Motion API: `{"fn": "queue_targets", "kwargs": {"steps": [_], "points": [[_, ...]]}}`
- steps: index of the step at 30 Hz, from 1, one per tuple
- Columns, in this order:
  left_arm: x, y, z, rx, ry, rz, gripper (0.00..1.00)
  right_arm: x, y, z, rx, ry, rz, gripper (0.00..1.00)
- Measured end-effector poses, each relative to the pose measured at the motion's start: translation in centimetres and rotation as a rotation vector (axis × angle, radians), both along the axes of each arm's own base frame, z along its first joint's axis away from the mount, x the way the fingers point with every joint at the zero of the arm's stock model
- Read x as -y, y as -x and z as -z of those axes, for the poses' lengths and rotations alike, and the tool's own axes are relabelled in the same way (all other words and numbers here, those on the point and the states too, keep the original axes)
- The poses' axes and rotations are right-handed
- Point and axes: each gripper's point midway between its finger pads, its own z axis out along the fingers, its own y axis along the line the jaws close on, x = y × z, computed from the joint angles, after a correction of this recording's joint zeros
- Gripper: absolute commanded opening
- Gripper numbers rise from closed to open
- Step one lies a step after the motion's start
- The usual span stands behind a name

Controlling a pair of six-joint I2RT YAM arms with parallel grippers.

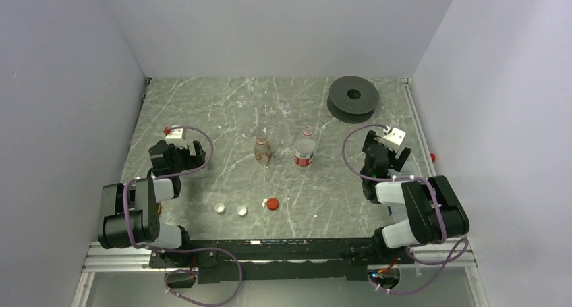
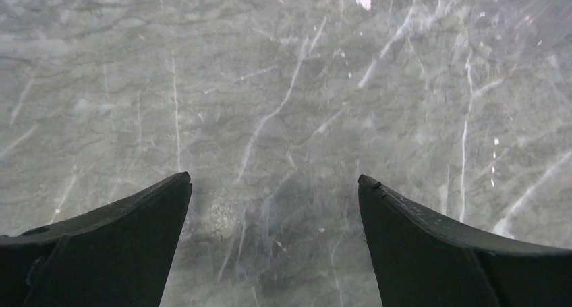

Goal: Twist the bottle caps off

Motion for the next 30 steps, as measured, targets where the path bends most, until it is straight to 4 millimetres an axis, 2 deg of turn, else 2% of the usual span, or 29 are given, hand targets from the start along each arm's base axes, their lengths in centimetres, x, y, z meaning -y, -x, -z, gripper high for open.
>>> {"fn": "queue_targets", "kwargs": {"steps": [8,11,13,17,18,23,30], "points": [[-0.5,-1.5,-2.6,0.137,-0.005,-0.028,0.99,-1.8,0.1,1.3,0.013,0.008,-0.187,1.00],[-0.6,-2.0,-3.1,0.186,-0.008,-0.027,0.99,-1.7,-0.2,1.6,0.022,0.007,-0.222,1.00],[-0.6,-2.3,-2.1,0.192,-0.009,-0.027,0.99,-2.0,-0.5,2.0,0.010,0.004,-0.248,1.00],[-0.4,-1.9,1.5,0.095,0.013,-0.028,0.99,-1.9,-1.7,1.7,0.010,-0.018,-0.288,1.00],[-0.4,-2.0,1.8,0.078,0.013,-0.028,0.99,-1.7,-2.0,1.6,0.013,-0.025,-0.291,1.00],[0.5,-4.0,0.1,0.119,-0.007,-0.004,0.99,-1.4,-2.4,1.4,0.019,-0.044,-0.309,1.00],[0.5,-4.0,0.4,0.103,-0.009,-0.011,0.99,-1.9,-2.5,1.7,0.008,-0.050,-0.335,1.00]]}}
